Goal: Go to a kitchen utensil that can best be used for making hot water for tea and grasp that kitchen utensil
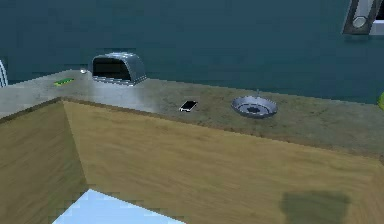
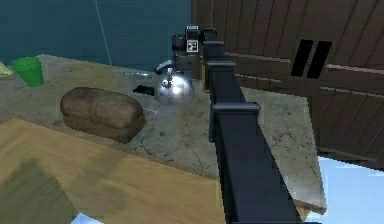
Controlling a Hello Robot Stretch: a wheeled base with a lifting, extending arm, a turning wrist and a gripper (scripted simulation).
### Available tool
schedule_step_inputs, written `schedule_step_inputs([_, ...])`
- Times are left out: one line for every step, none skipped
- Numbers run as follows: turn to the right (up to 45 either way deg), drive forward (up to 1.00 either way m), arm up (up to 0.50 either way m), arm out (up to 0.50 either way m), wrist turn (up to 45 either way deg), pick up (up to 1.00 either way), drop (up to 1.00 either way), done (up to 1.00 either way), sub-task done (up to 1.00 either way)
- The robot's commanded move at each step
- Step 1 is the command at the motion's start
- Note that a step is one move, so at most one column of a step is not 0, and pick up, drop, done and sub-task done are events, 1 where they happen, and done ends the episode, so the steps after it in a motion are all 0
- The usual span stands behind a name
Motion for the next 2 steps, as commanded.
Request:
schedule_step_inputs([0.0,0.0,0.0,0.0,0.0,1.0,0.0,0.0,0.0])
schedule_step_inputs([0.0,0.0,0.0,0.0,0.0,0.0,0.0,1.0,0.0])
